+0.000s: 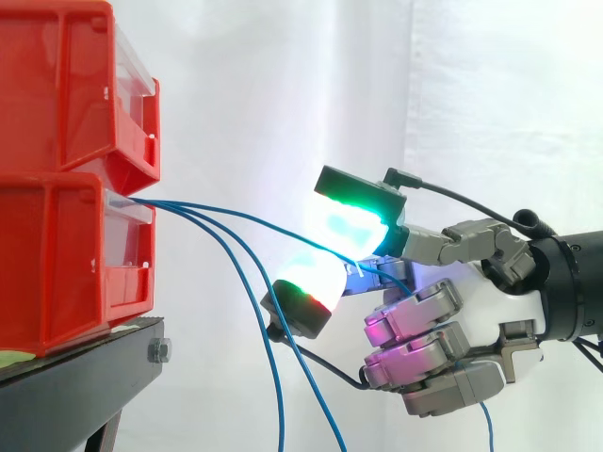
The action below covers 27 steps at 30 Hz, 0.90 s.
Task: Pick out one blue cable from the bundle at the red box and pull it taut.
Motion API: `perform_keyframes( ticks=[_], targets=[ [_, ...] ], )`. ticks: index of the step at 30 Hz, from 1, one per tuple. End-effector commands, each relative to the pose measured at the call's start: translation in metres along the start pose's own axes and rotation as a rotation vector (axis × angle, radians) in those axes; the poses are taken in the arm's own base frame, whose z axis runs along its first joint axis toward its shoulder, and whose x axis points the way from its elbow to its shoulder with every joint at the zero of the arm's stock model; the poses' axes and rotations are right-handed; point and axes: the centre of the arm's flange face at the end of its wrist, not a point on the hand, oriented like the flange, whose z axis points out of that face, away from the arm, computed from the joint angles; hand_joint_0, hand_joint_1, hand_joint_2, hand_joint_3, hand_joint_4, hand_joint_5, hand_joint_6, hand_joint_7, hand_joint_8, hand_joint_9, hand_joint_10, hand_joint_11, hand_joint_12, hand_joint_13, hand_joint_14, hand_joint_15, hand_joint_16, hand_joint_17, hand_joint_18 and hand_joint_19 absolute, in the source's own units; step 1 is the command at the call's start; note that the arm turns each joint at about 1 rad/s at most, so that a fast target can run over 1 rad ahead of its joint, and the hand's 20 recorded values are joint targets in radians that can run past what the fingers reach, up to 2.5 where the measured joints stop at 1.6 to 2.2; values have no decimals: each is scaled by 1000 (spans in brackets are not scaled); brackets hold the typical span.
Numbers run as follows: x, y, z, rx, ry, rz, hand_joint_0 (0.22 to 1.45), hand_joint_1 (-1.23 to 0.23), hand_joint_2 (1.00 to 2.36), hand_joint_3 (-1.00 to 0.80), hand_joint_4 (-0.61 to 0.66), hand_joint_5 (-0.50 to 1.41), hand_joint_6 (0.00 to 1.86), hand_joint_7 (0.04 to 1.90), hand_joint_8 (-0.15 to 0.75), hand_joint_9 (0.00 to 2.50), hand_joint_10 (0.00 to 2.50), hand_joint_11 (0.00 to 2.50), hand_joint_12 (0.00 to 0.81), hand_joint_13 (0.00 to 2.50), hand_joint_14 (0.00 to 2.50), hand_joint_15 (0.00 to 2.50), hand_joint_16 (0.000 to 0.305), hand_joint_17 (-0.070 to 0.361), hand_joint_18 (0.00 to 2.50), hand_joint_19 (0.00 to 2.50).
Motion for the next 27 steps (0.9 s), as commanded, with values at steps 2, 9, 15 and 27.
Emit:
perform_keyframes(
  ticks=[2,9,15,27],
  targets=[
    [-1,1,0,-1,-4,-32,777,-689,1005,-438,-80,-217,942,1042,304,1156,2436,1497,395,815,2500,1572,42,95,1450,2184],
    [-1,0,-1,9,1,-55,773,-698,1010,-386,-104,-214,944,1062,305,1156,2500,1528,385,802,2500,1564,42,95,1434,2154],
    [-3,0,-1,6,-5,-51,772,-700,1011,-373,-107,-214,945,1063,307,1153,2500,1529,390,805,2500,1538,42,94,1424,2173],
    [-3,-2,-1,9,-7,-59,770,-707,1013,-350,-125,-211,947,1061,301,1154,2500,1515,381,805,2500,1544,43,96,1416,2197]
  ],
)
